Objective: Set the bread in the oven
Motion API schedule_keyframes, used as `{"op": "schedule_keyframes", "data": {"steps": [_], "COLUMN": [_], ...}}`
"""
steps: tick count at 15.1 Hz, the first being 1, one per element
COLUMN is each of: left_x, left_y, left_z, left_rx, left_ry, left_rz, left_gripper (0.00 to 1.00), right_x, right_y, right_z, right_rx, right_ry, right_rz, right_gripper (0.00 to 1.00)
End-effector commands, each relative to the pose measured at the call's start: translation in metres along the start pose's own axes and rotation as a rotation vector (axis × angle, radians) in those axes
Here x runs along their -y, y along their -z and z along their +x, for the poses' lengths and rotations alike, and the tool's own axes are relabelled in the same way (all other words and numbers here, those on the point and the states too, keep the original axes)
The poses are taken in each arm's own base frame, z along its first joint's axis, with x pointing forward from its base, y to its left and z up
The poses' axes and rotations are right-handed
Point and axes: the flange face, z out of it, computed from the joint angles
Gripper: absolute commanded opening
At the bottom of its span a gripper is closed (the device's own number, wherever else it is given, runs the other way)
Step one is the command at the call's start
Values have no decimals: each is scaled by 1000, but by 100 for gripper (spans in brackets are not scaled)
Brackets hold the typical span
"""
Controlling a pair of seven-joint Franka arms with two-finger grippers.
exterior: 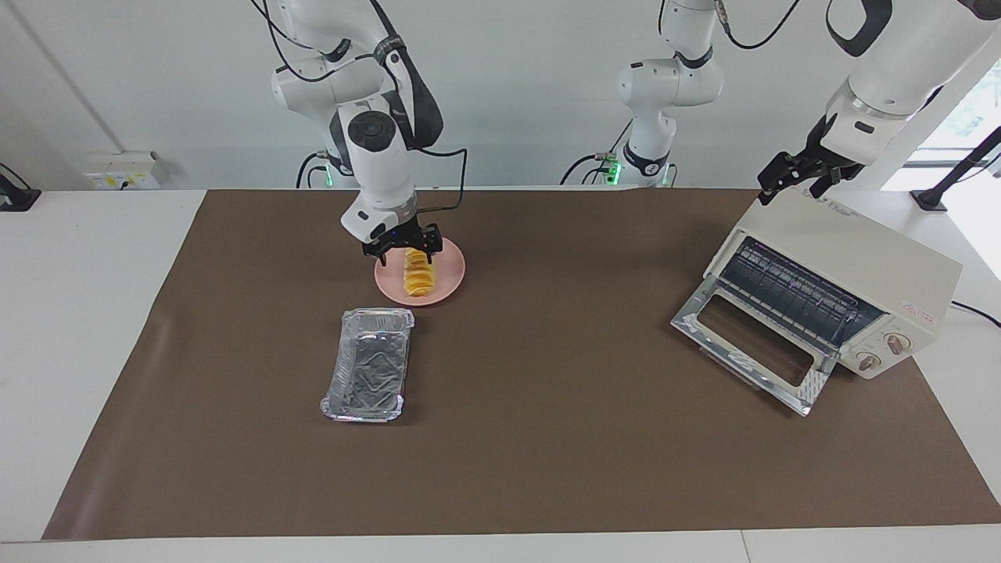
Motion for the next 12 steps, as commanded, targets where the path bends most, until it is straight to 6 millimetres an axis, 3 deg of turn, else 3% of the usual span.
{"op": "schedule_keyframes", "data": {"steps": [1, 5, 6, 9, 10, 11, 12], "left_x": [1, 2, 1, 1, 1, 1, 1], "left_y": [1, 1, 1, 1, 1, 1, 1], "left_z": [-7, -7, -6, -7, -7, -7, -7], "left_rx": [-11, -11, -13, -11, -11, -11, -11], "left_ry": [-3, -1, -3, -3, -3, -3, -3], "left_rz": [-20, -21, -21, -20, -20, -20, -20], "left_gripper": [100, 100, 100, 100, 100, 100, 100], "right_x": [-1, 0, 11, 14, 15, 15, 15], "right_y": [-21, -53, -62, -67, -66, -66, -66], "right_z": [-1, -2, -4, -3, -1, 0, 0], "right_rx": [-40, -37, -41, -46, -49, -49, -43], "right_ry": [-16, -17, 2, -13, -12, -12, -12], "right_rz": [26, 25, 27, 29, 31, 31, 29], "right_gripper": [100, 100, 100, 100, 96, 68, 18]}}
